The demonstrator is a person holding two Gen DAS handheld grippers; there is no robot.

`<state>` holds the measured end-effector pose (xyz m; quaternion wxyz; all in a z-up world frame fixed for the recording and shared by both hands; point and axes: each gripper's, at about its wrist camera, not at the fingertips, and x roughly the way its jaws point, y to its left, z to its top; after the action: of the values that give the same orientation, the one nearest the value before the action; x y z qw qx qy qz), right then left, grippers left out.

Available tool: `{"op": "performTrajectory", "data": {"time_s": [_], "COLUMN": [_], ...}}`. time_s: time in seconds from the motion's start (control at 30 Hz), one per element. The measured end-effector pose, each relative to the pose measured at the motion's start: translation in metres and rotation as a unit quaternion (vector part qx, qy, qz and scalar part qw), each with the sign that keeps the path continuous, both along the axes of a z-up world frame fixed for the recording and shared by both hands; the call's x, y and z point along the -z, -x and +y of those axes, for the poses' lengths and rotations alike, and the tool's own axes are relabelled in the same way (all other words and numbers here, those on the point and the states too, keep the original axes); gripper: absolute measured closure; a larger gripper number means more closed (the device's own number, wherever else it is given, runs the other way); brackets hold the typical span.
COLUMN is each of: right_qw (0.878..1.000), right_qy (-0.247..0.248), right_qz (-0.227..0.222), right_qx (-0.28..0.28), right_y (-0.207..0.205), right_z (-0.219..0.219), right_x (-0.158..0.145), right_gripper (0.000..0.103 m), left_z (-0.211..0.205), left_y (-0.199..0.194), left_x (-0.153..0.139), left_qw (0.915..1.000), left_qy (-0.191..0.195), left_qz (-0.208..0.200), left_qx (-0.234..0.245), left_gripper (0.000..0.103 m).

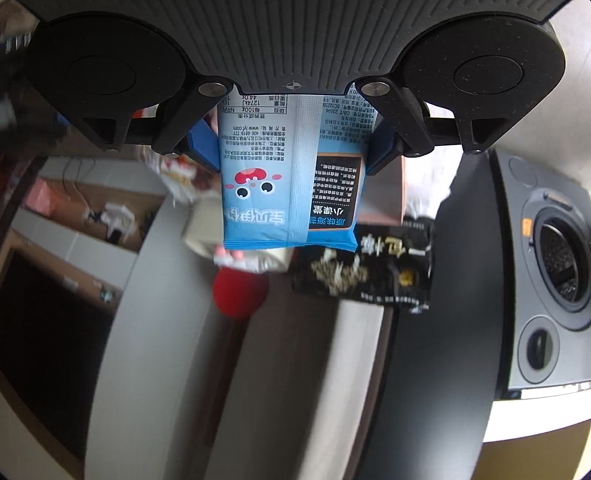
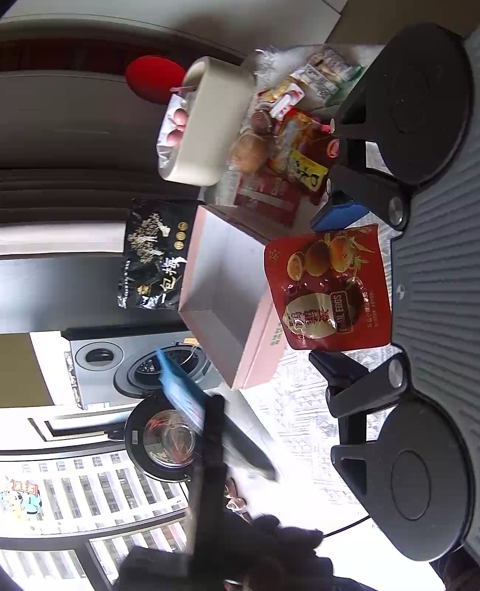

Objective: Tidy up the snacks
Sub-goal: 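Release the blue pack into the box with left tool while right tool drops red pack in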

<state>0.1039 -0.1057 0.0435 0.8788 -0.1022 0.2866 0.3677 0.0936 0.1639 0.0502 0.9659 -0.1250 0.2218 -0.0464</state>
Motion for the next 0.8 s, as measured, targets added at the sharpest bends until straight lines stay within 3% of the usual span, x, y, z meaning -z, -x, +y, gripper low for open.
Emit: {"op": "performTrajectory", "data": {"time_s": [0.07,0.13,0.2,0.27,0.4,0.5,0.63,0.8], "right_qw": [1.000,1.000,1.000,1.000,0.999,0.998,0.995,0.997], "right_qy": [-0.004,-0.004,0.002,0.008,-0.001,-0.025,-0.062,-0.038], "right_qz": [0.001,0.005,0.007,0.008,0.015,0.024,0.057,0.070], "right_qx": [0.000,-0.002,0.005,0.017,0.042,0.059,0.055,0.008], "right_y": [-0.004,-0.010,-0.017,-0.029,-0.064,-0.102,-0.163,-0.200], "right_z": [0.005,0.009,0.011,0.010,0.006,0.019,0.063,0.136], "right_x": [0.002,0.007,0.012,0.016,0.014,0.006,-0.004,0.012], "right_gripper": [0.034,0.034,0.034,0.034,0.033,0.033,0.033,0.031], "left_z": [0.010,0.016,0.015,0.006,0.001,0.000,-0.007,-0.010], "left_y": [-0.050,-0.097,-0.136,-0.149,-0.136,-0.129,-0.125,-0.124], "left_x": [0.001,0.020,0.051,0.075,0.086,0.090,0.092,0.096], "left_qw": [0.9992,0.9960,0.9893,0.9846,0.9905,0.9904,0.9884,0.9873], "left_qy": [0.033,0.052,0.033,-0.026,-0.046,-0.066,-0.101,-0.118], "left_qz": [0.018,0.072,0.142,0.171,0.129,0.121,0.112,0.103], "left_qx": [-0.012,-0.006,-0.009,-0.024,-0.016,0.007,0.020,0.026], "left_gripper": [0.013,0.013,0.014,0.014,0.014,0.014,0.014,0.014]}}
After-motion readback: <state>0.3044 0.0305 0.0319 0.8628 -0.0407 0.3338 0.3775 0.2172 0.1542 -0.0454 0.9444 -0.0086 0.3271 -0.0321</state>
